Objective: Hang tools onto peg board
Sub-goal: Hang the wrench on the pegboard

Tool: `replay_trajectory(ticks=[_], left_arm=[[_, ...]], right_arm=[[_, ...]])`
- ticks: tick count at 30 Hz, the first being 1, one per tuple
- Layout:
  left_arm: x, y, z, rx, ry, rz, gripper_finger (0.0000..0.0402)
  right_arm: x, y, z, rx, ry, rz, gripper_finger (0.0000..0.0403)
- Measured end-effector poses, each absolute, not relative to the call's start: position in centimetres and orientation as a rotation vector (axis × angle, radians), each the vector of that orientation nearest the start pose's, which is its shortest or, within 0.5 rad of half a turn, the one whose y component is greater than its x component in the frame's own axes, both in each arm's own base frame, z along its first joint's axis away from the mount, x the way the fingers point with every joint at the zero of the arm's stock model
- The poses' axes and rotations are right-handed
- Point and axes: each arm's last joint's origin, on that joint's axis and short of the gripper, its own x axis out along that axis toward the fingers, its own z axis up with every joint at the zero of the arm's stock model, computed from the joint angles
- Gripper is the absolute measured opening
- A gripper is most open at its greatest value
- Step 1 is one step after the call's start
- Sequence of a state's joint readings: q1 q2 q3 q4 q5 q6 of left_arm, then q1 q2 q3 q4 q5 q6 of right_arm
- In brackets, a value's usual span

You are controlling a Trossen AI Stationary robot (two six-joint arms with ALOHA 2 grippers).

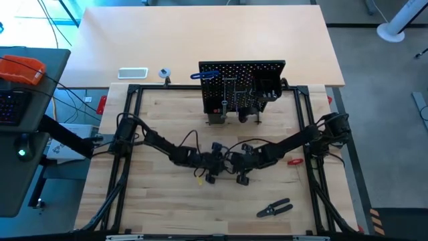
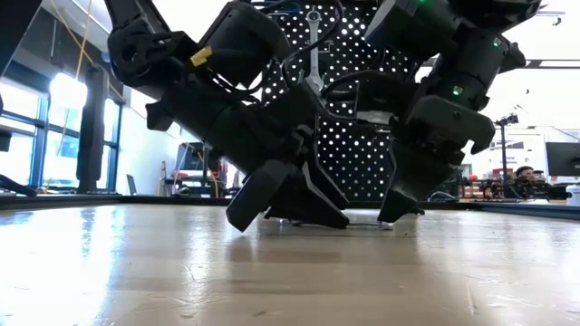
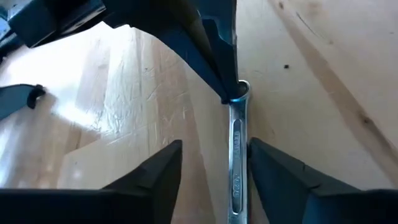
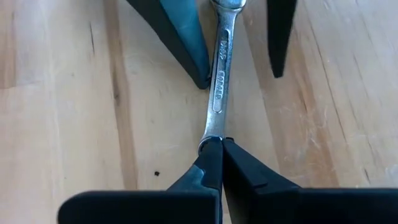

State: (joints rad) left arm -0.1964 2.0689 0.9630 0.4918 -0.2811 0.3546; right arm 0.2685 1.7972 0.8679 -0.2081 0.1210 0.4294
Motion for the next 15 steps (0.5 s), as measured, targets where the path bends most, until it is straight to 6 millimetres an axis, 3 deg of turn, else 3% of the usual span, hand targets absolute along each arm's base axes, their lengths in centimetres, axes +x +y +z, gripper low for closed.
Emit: replay_trajectory(ticks=[5, 15], left_arm=[[38.3, -5.8, 8.7, 0.414, 0.628, -0.136, 0.0185], [38.2, -5.3, 7.8, 0.369, 0.665, -0.218, 0.0084]], right_arm=[[30.5, 7.8, 11.8, 0.189, 1.096, -0.103, 0.0], [31.2, 7.3, 12.1, 0.254, 1.043, -0.088, 0.0]])
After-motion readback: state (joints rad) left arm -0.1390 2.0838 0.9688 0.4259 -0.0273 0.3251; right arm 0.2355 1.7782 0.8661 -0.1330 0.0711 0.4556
